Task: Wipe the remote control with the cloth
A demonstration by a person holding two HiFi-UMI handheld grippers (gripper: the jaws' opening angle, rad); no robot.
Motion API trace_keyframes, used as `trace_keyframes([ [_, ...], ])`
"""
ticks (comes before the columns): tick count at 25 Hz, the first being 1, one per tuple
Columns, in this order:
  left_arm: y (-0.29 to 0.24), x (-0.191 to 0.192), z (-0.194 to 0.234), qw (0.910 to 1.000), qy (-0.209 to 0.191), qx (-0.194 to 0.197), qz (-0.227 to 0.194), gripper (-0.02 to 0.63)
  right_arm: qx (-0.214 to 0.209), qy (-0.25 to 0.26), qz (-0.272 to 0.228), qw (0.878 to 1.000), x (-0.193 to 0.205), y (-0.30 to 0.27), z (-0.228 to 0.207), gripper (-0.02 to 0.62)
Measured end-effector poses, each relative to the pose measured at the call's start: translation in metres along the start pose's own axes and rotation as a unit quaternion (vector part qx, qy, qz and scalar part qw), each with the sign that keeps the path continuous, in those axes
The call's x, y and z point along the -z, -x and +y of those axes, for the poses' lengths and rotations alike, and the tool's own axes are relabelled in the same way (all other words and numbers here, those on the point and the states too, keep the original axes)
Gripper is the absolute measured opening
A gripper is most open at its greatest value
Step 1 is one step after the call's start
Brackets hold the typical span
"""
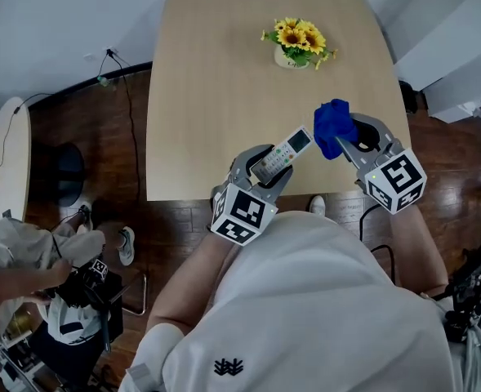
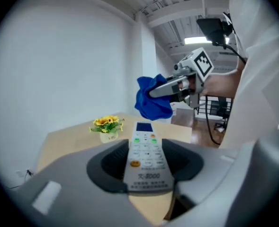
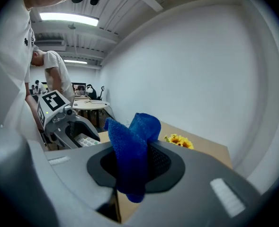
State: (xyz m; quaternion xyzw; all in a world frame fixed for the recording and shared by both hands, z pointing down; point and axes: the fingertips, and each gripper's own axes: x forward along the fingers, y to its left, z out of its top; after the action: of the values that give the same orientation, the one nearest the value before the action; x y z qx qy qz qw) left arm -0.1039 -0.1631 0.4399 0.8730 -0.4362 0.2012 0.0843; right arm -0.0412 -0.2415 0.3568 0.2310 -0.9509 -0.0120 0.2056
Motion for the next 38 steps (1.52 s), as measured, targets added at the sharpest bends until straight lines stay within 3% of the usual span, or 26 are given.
trace_keyframes([
  [4,0.000,0.008,0.009,0.9999,0.004,0.012,-0.003,0.236,0.027,-0.013,0.008,1.000,0.002,0.007,-0.007,0.080],
  [8,-0.006,0.011,0.012,0.9996,-0.001,0.028,-0.007,0.236,0.020,-0.014,0.000,1.000,-0.005,0.003,0.017,0.079],
  [16,-0.011,0.000,0.004,0.9979,-0.013,0.060,-0.021,0.235,-0.086,-0.006,-0.050,0.995,-0.065,-0.019,0.119,0.080],
  [21,-0.012,-0.002,0.003,0.9977,-0.017,0.062,-0.021,0.235,-0.131,-0.007,-0.057,0.990,-0.067,-0.037,0.153,0.079],
  [24,-0.008,-0.003,0.005,0.9980,-0.013,0.054,-0.029,0.235,-0.114,-0.024,-0.049,0.992,-0.056,-0.040,0.139,0.079],
  [31,0.004,0.005,0.015,0.9989,-0.005,0.039,-0.025,0.235,-0.031,-0.016,-0.014,0.999,-0.015,-0.035,0.064,0.078],
  [38,0.008,0.009,0.022,0.9991,0.001,0.035,-0.024,0.235,0.050,-0.041,0.008,0.998,0.002,-0.017,0.005,0.078],
])
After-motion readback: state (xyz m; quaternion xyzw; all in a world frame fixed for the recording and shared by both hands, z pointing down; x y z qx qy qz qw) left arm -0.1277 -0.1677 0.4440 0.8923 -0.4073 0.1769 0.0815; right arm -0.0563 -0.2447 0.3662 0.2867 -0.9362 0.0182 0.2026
